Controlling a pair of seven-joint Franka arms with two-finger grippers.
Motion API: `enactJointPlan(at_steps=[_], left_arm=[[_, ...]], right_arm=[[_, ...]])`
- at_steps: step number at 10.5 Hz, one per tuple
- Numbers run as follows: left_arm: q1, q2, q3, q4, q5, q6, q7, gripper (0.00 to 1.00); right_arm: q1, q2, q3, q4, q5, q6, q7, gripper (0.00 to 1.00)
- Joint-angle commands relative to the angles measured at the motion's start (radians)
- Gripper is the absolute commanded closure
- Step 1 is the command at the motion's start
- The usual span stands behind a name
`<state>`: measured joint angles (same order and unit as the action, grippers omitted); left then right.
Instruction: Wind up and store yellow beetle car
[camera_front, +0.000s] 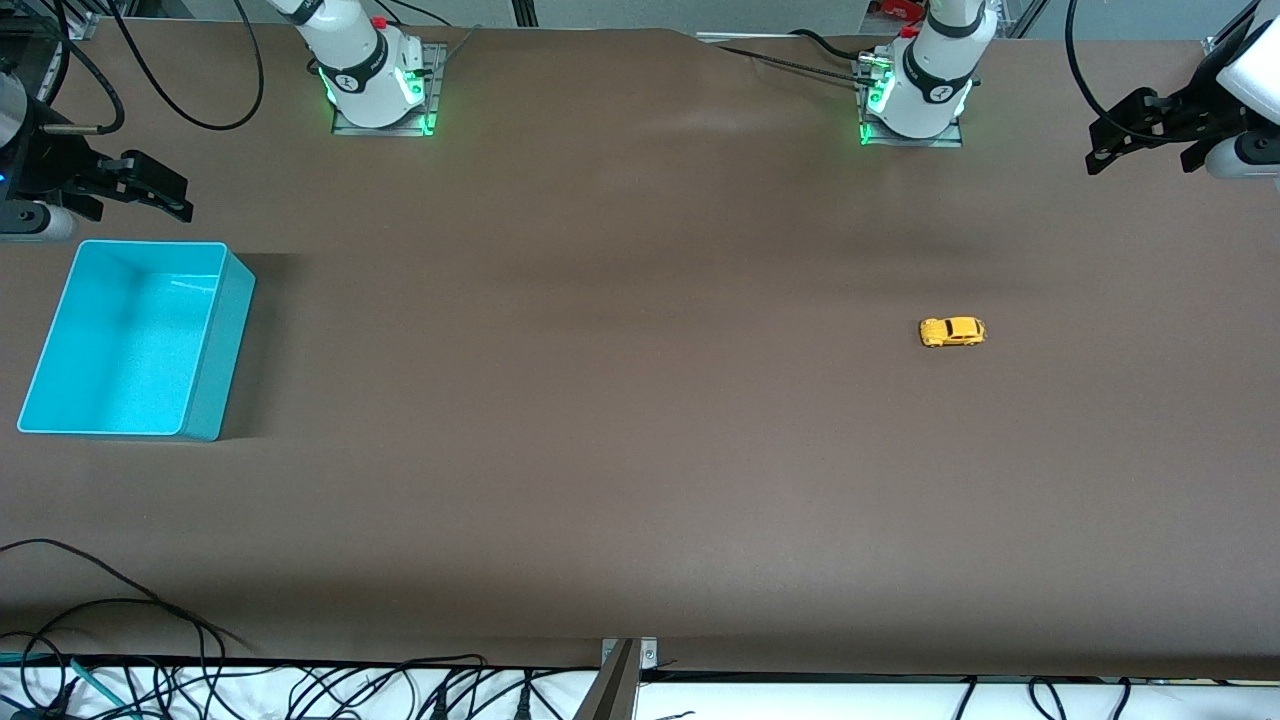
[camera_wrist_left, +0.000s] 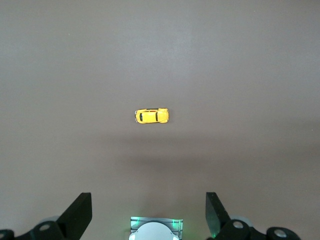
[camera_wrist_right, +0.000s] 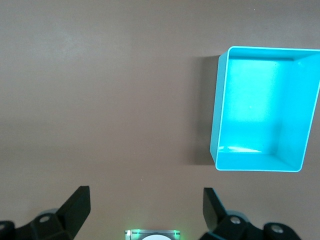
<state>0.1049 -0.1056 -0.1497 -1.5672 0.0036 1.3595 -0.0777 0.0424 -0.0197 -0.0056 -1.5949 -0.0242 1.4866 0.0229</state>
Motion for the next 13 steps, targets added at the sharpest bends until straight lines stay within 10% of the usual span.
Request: enactJointPlan(at_steps=[1,13], left_arm=[[0.006,0.006,0.002,0.019,0.019,-0.019,0.001,0.00],[0.007,0.009,0.022,0.015,0.018,-0.020,0.001,0.00]], right_arm=[[-0.004,-0.003,0.001,0.021,0.010,-0.020,0.000,0.00],[0.002,-0.006,0.007,0.033,0.015,-0.025,-0.008,0.00]])
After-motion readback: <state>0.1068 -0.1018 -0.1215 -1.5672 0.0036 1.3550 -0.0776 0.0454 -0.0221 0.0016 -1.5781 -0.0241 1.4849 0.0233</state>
